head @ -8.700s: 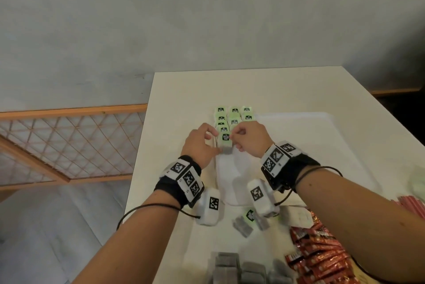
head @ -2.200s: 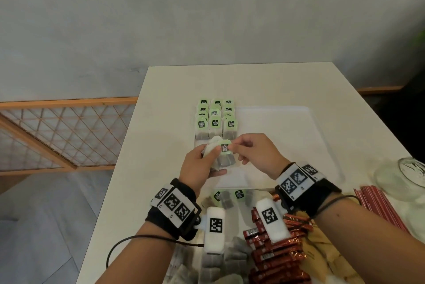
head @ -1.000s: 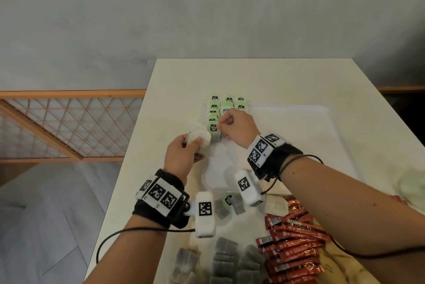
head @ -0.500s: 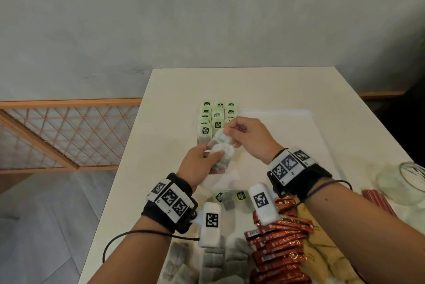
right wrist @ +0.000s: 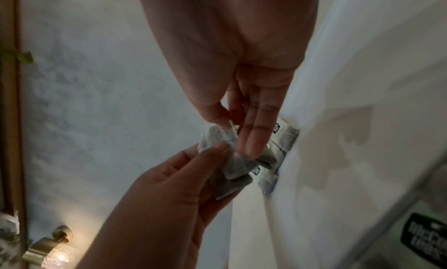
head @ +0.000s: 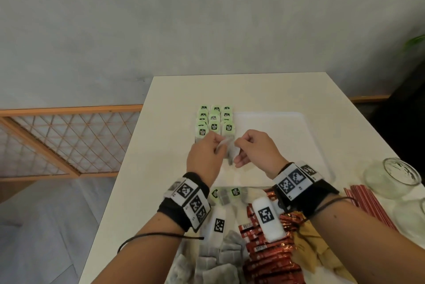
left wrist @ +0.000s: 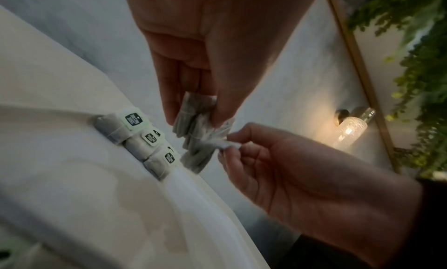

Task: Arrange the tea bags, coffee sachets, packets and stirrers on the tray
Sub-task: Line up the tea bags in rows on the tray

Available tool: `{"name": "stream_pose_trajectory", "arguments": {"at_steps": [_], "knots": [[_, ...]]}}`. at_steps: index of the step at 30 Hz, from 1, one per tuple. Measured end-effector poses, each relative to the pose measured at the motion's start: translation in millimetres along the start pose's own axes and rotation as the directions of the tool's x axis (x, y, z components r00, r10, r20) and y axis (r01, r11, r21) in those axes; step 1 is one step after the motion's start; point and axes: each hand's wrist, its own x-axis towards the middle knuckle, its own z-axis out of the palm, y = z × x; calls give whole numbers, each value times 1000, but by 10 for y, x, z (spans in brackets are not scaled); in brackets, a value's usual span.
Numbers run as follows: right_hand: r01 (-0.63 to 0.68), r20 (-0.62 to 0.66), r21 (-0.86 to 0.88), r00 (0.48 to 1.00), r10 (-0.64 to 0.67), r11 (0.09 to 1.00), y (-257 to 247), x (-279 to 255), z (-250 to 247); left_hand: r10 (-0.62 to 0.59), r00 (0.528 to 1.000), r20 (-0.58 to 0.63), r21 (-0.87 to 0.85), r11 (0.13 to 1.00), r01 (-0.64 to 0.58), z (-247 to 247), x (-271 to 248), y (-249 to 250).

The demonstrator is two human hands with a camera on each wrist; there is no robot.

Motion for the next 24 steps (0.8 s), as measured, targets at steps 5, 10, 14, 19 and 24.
{"name": "stream_pose_trajectory", "arguments": {"at_steps": [5, 10, 14, 19, 24], "knots": [[-19, 23, 138, 1000, 16, 990, -34, -46, -24, 11, 999, 46, -216, 976, -1, 95, -126, -3], [-20, 37, 219, 999, 12, 976, -47, -64, -34, -8, 997, 79, -323, 946, 33, 87, -106, -41], [-53, 78, 252, 996, 35, 966, -28, -18, -8, -29, 995, 96, -286, 957, 55, 104, -29, -125], [-34, 117, 209, 993, 10, 977, 44, 74, 19, -62, 992, 111, -356, 929, 98, 71, 54, -176], [35, 65, 66, 997, -39, 997, 172, 207, 34, -150, 979, 134, -455, 869, 196, 83, 142, -249]]}}
